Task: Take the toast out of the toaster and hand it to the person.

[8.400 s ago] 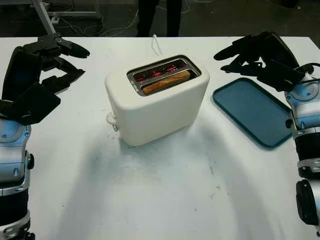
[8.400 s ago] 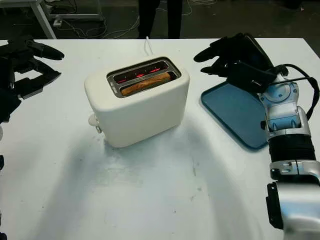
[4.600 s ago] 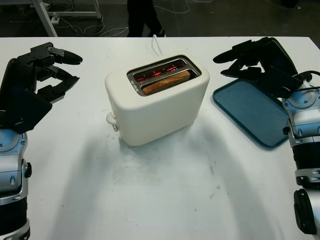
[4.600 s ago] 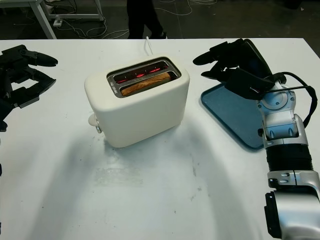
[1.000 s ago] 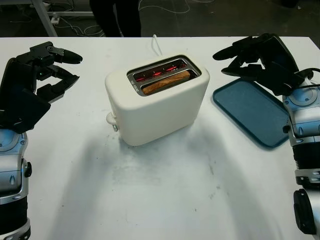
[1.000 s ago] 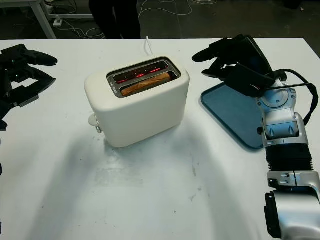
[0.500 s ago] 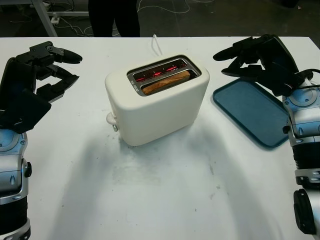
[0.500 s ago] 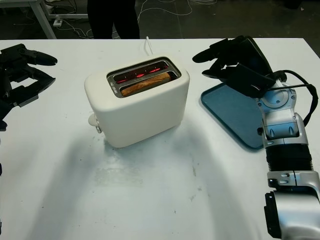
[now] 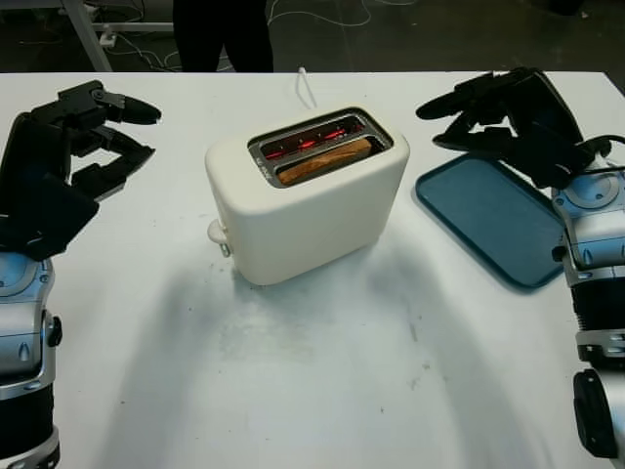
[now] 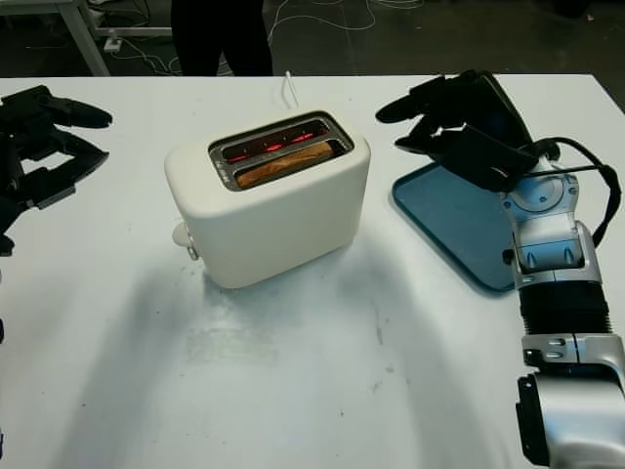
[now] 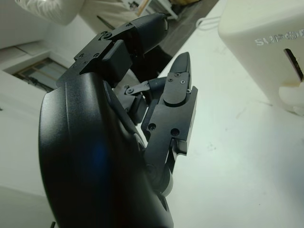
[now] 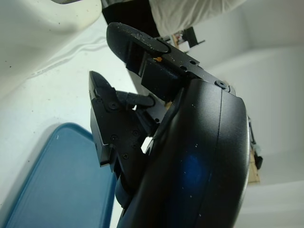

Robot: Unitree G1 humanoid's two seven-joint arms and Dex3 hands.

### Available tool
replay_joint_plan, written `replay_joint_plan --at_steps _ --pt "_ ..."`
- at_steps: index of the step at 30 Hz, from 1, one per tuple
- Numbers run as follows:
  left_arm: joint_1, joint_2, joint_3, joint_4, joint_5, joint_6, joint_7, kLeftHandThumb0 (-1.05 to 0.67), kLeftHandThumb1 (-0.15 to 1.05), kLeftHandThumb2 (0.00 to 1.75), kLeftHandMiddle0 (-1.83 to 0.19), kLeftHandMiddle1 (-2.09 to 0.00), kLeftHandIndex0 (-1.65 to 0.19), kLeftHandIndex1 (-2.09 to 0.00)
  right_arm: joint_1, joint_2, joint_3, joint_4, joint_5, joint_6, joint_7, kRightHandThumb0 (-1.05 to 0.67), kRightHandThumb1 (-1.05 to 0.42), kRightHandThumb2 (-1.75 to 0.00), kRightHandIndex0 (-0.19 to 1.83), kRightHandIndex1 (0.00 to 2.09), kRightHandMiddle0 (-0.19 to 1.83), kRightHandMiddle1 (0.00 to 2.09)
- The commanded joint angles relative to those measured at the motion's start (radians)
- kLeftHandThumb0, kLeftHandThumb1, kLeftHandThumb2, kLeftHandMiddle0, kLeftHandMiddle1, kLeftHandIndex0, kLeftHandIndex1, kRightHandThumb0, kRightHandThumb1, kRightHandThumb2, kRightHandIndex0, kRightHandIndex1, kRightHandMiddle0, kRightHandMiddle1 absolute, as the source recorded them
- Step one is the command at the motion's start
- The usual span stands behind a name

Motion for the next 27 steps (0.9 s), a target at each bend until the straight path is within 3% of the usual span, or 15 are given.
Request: replay_joint_plan --at_steps 1,27 --pt "-0.005 0.007 0.004 -0.003 0.003 -0.01 0.006 -0.06 0.92 0.11 -0.58 -1.18 -0.63 -0.79 -0.006 -0.001 -0.002 -0.021 -0.002 0.012 0.0 0.07 -0.81 0.0 0.91 0.98 1.19 0.01" --pt "-0.004 0.004 0.004 -0.003 0.001 -0.006 0.008 -0.07 0.92 0.1 -0.58 -1.18 -0.63 -0.8 -0.004 0.003 -0.006 -0.025 0.001 0.023 -0.003 0.07 -0.82 0.0 0.91 1.02 1.19 0.01"
